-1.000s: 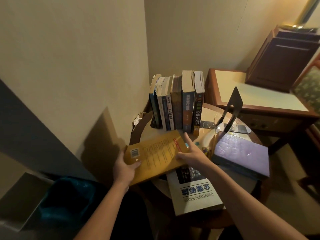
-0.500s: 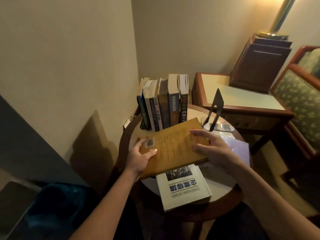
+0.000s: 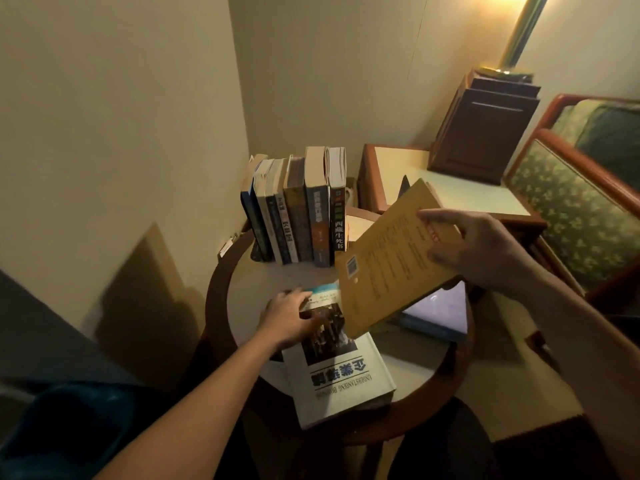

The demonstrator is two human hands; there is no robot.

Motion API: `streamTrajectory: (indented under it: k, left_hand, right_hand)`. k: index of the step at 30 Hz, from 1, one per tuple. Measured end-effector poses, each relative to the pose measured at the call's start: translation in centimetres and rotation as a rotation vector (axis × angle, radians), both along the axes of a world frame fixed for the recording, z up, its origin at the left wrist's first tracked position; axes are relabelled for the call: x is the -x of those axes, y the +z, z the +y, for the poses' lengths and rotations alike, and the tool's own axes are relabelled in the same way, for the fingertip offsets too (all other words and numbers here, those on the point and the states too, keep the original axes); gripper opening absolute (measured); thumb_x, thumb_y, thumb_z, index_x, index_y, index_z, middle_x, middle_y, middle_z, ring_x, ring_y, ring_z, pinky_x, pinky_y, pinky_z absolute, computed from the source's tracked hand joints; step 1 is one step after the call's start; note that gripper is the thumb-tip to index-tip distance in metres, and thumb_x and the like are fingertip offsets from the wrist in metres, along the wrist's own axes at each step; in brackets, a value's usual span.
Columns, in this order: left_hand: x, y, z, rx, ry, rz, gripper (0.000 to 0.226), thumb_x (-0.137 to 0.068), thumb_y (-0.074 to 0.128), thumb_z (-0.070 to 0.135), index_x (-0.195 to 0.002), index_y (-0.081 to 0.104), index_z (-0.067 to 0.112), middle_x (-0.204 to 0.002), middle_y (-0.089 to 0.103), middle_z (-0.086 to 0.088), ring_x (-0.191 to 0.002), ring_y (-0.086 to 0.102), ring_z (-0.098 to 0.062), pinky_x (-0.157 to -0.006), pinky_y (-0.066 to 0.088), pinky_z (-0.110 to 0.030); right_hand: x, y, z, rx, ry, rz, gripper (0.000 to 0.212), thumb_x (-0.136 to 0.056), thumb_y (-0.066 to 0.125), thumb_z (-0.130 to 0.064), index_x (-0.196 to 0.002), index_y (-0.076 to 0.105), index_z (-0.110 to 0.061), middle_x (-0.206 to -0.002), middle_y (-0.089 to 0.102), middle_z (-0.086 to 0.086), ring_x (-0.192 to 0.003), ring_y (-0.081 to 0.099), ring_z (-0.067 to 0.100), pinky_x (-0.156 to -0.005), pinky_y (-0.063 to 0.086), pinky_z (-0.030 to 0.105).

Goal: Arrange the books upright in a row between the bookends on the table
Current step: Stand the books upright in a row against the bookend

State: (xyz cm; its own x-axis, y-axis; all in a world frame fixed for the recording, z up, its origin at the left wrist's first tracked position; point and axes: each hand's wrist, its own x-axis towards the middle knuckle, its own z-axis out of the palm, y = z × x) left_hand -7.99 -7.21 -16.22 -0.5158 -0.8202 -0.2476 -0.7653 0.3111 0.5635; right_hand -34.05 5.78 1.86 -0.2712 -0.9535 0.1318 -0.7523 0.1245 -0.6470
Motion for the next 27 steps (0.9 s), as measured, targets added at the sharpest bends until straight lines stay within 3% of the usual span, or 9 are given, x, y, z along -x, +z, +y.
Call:
streamTrajectory:
  k: [2, 5, 8, 12, 15, 19, 21, 24, 27]
  left_hand:
    - [0.1, -0.9, -0.4, 0.085, -0.050, -0.105, 0.077, -0.090, 0.054, 0.064, -0.155, 0.026, 0.033, -0.163, 0.025, -0.002, -0.145, 0.026, -0.035, -0.119, 0.019, -0.053]
    - [0.6, -2.4, 0.0, 0.206, -0.045, -0.122, 0.079, -0.091, 0.046, 0.069, -0.156, 0.020, 0.033, -0.164, 0.023, -0.002, -0.148, 0.021, -0.035, -0.120, 0.010, -0.055]
    - [0.8, -3.9, 1.2, 0.351, 0.007, -0.113, 0.081, -0.090, 0.031, 0.076, -0.157, 0.018, 0.033, -0.164, 0.023, -0.001, -0.150, 0.019, -0.032, -0.122, 0.008, -0.053]
    - [0.8, -4.8, 1.5, 0.397, 0.024, -0.124, 0.083, -0.089, 0.021, 0.079, -0.158, 0.012, 0.035, -0.166, 0.017, 0.002, -0.152, 0.010, -0.028, -0.124, 0.001, -0.048]
    - [0.8, -4.9, 1.6, 0.415, 0.029, -0.128, 0.083, -0.089, 0.017, 0.080, -0.158, 0.012, 0.035, -0.166, 0.017, 0.003, -0.152, 0.010, -0.028, -0.124, 0.002, -0.048]
    - [0.9, -4.8, 1.7, 0.434, 0.036, -0.129, 0.083, -0.089, 0.018, 0.081, -0.158, 0.010, 0.034, -0.165, 0.019, 0.001, -0.151, 0.014, -0.029, -0.124, 0.006, -0.049]
    - [0.9, -4.9, 1.7, 0.459, 0.035, -0.135, 0.083, -0.089, 0.020, 0.081, -0.157, 0.009, 0.034, -0.164, 0.022, 0.001, -0.150, 0.018, -0.030, -0.123, 0.009, -0.050]
    - [0.9, -5.0, 1.6, 0.464, 0.041, -0.137, 0.085, -0.088, 0.024, 0.081, -0.157, 0.007, 0.034, -0.163, 0.022, 0.002, -0.150, 0.019, -0.029, -0.123, 0.010, -0.050]
    - [1.0, -5.1, 1.6, 0.462, 0.050, -0.117, 0.085, -0.088, 0.025, 0.080, -0.157, 0.007, 0.035, -0.164, 0.022, 0.003, -0.151, 0.016, -0.028, -0.124, 0.007, -0.049]
  right_hand:
    - [0.4, 0.6, -0.7, 0.016, -0.023, 0.089, 0.051, -0.093, 0.068, -0.010, -0.137, 0.055, -0.032, -0.131, 0.051, 0.001, -0.096, 0.065, 0.024, -0.057, 0.060, 0.021]
    - [0.7, 1.3, -2.7, 0.067, -0.044, 0.192, 0.050, -0.093, 0.068, -0.012, -0.139, 0.056, -0.026, -0.133, 0.051, 0.003, -0.094, 0.059, 0.021, -0.048, 0.048, 0.006]
    - [0.8, 1.5, -5.5, 0.101, -0.069, 0.290, 0.050, -0.093, 0.068, -0.017, -0.141, 0.056, -0.024, -0.137, 0.055, 0.008, -0.095, 0.062, 0.026, -0.046, 0.046, 0.011]
    - [-0.2, 0.7, -9.1, 0.126, -0.098, 0.373, 0.055, -0.091, 0.066, -0.013, -0.144, 0.053, -0.020, -0.142, 0.055, 0.014, -0.109, 0.062, 0.040, -0.076, 0.053, 0.037]
    - [-0.9, -0.6, -11.9, 0.082, -0.089, 0.359, 0.058, -0.092, 0.057, -0.005, -0.148, 0.049, -0.020, -0.143, 0.055, 0.015, -0.110, 0.062, 0.040, -0.076, 0.050, 0.034]
    - [-1.7, -3.6, -15.0, 0.018, 0.021, 0.345, 0.061, -0.095, 0.047, -0.001, -0.152, 0.040, -0.022, -0.139, 0.058, 0.015, -0.106, 0.066, 0.032, -0.064, 0.047, 0.018]
    - [-2.1, -4.5, -16.1, 0.004, 0.092, 0.271, 0.062, -0.100, 0.049, -0.008, -0.157, 0.030, -0.024, -0.133, 0.062, 0.012, -0.104, 0.065, 0.026, -0.070, 0.052, 0.025]
    - [-2.5, -5.2, -16.7, -0.062, 0.172, 0.153, 0.086, -0.097, 0.061, -0.014, -0.161, 0.006, -0.030, -0.129, 0.061, 0.005, -0.102, 0.057, 0.013, -0.076, 0.054, 0.027]
    - [-2.5, -5.9, -16.3, -0.018, 0.185, 0.114, 0.096, -0.093, 0.069, -0.014, -0.161, 0.004, -0.032, -0.135, 0.061, 0.007, -0.114, 0.061, 0.021, -0.085, 0.059, 0.042]
